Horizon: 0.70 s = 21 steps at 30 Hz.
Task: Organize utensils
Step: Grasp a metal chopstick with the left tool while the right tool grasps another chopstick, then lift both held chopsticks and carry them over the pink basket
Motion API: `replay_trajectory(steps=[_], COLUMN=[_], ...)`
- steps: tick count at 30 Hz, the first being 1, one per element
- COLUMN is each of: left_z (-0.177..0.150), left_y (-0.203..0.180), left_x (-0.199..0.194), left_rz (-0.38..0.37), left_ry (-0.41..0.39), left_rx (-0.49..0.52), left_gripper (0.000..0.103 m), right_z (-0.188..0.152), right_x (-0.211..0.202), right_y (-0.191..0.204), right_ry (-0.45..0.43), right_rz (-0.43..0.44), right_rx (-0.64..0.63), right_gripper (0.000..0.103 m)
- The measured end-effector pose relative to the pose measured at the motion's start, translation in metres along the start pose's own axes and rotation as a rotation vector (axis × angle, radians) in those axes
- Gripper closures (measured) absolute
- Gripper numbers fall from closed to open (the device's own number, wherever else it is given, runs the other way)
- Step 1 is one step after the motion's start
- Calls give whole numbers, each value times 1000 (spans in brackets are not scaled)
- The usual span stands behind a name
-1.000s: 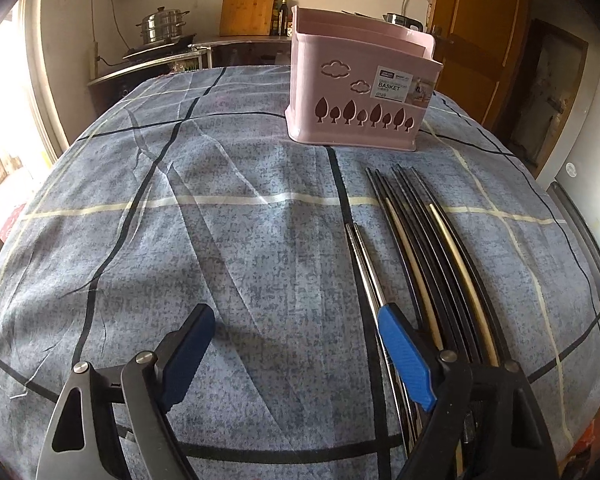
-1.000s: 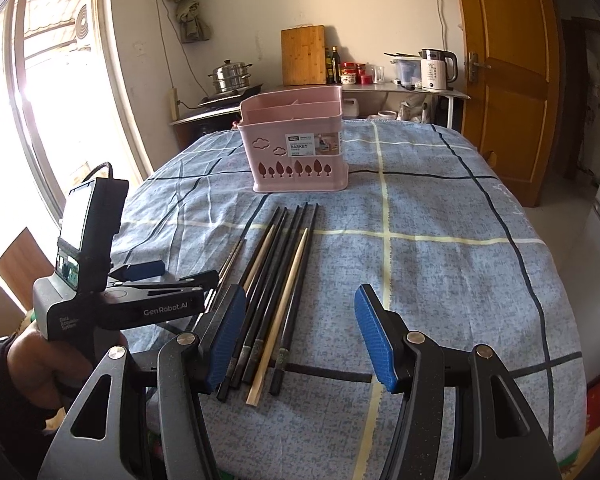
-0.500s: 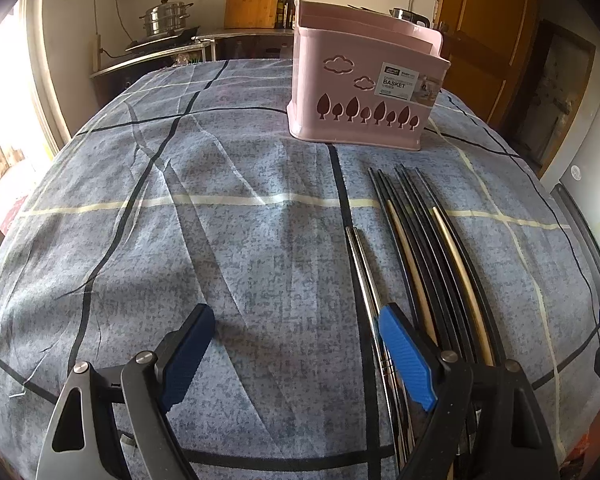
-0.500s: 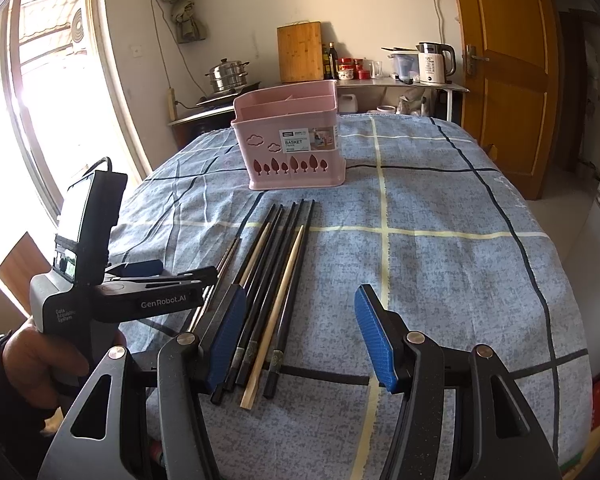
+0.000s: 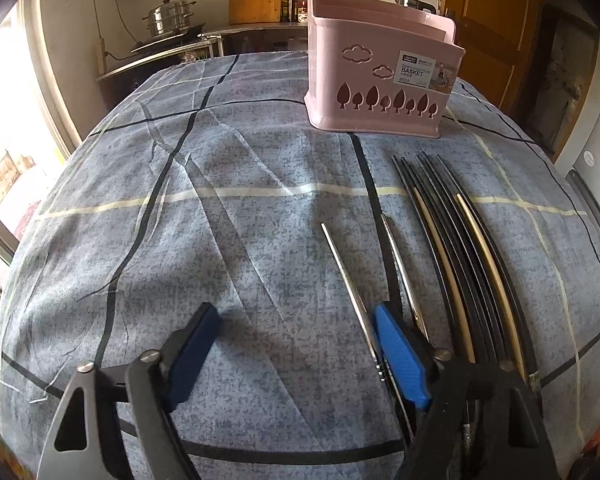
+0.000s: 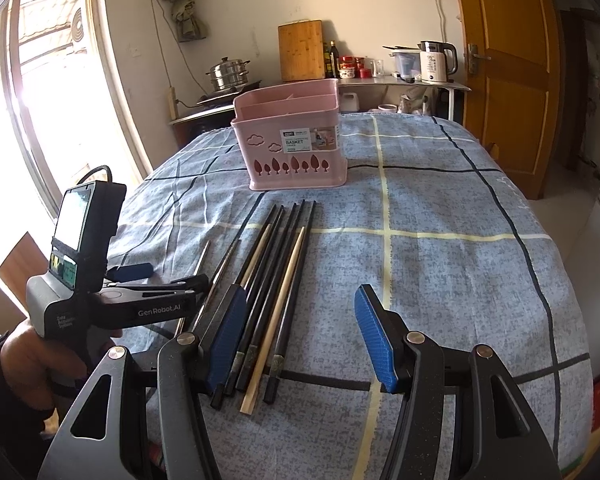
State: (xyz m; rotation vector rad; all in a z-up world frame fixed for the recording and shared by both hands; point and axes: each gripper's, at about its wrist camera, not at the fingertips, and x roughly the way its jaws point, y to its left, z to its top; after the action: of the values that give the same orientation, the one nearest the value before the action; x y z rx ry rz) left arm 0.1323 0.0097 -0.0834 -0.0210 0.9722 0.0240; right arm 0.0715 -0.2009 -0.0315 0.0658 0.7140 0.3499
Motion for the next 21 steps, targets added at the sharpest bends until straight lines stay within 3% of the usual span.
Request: replay_trajectory(steps=[2,5,13,21], left_z=[1,2,-1,12], left_y=[3,14,61,81], left_x=[-4,-6,-10,-3], left_rz=[-3,-4,-42,-80], left_ry=[-6,-6,1,31], left_rx=[27,38,-37,-59], left_gripper=[63,90,97,95], right_z=[4,12,28,36], right_x=[3,11,53,115], right_y=[4,12,46,71], right_ry=[-1,10,92,257], right_rz=[7,21,88,120], right_rx=[-11,-31,-86,-103], right_gripper=[46,46,48,70])
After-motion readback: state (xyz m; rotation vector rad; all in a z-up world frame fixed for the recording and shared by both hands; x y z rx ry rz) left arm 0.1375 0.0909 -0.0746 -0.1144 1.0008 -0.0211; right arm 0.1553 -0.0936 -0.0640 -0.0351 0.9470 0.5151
